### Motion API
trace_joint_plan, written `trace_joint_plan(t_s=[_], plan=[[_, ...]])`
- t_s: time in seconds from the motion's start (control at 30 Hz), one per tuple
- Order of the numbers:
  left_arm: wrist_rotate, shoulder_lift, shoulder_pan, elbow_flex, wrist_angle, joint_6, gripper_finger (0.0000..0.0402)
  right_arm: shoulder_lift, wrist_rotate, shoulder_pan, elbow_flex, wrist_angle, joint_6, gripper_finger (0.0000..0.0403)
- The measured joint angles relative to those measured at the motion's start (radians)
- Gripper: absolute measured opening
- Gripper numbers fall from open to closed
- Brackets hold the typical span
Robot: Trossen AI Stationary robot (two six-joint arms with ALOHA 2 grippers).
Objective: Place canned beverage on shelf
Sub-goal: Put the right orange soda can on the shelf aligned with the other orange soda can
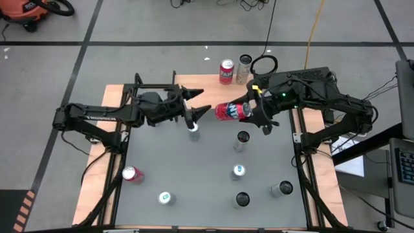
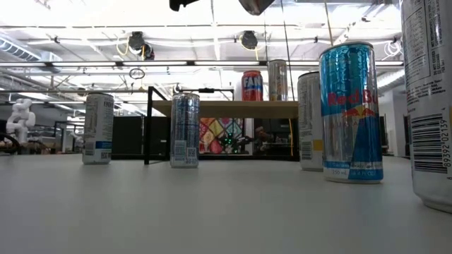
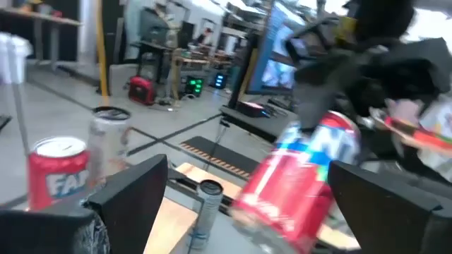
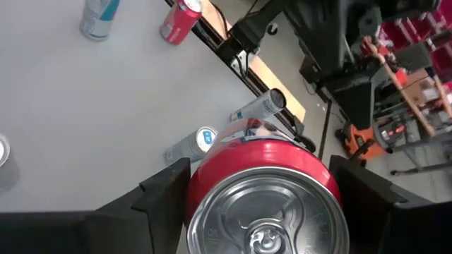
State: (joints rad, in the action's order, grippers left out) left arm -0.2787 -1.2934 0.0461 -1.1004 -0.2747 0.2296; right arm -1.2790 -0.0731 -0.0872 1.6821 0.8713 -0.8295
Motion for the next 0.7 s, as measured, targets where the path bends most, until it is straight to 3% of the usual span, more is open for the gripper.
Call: trace_joint_plan(t_s=[0.3, 0.7], plan=[[0.141, 0.000, 0.000, 0.000, 0.134, -0.115, 0.0400, -0.061, -0.002, -0.001, 0.000, -0.111, 0.137, 0.0254], [0.177, 0.000, 0.013, 0.000, 0.267, -0.242, 0.0400, -0.109, -0.006, -0.001, 0.000, -0.156, 0.234, 0.0254]])
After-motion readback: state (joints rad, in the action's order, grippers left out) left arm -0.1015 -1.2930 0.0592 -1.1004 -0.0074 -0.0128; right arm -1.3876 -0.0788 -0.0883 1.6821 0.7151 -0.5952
